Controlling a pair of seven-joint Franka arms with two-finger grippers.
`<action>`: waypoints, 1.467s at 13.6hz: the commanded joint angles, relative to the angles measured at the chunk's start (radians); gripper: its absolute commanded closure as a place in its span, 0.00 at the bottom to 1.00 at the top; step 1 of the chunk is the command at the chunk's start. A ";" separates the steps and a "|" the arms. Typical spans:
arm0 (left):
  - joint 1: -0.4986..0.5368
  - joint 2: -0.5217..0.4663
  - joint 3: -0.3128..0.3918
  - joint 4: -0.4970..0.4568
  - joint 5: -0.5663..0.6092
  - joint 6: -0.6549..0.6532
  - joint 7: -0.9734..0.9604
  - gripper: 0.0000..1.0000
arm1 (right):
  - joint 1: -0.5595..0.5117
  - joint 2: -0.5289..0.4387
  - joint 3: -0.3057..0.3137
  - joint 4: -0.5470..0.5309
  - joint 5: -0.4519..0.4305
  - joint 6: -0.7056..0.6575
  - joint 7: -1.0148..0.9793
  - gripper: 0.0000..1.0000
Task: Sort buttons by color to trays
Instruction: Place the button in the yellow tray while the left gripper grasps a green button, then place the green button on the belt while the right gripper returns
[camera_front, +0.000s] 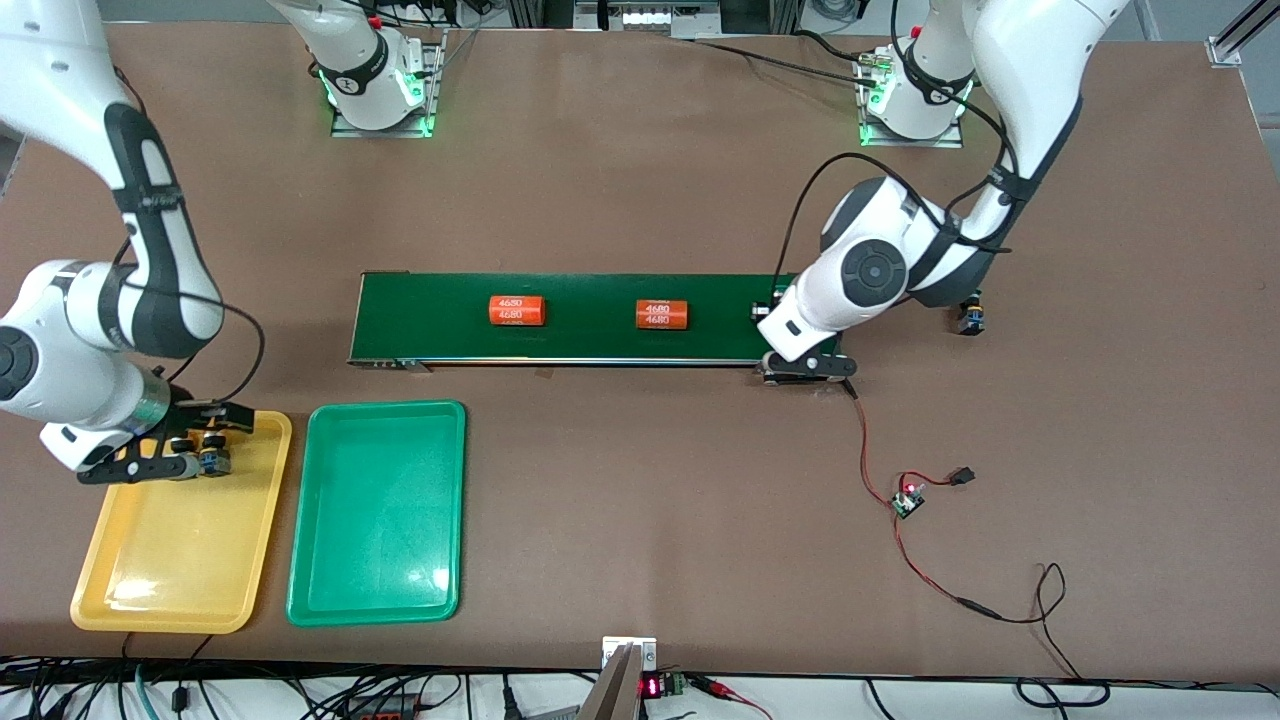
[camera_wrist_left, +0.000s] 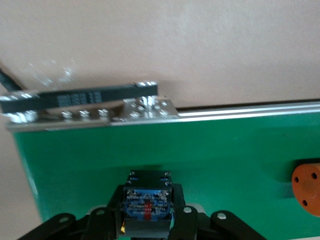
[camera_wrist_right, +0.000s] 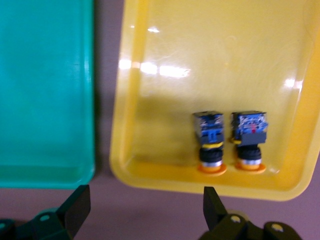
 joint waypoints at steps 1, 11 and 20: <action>0.006 0.000 -0.010 -0.012 -0.017 0.028 -0.016 0.61 | 0.046 -0.193 0.002 -0.214 0.005 -0.001 0.107 0.00; 0.039 -0.074 0.078 0.201 0.023 -0.344 0.012 0.00 | 0.056 -0.477 0.313 -0.474 0.022 -0.021 0.572 0.00; 0.064 -0.086 0.388 0.112 0.116 -0.405 0.393 0.00 | 0.161 -0.399 0.348 -0.468 0.023 0.110 0.695 0.00</action>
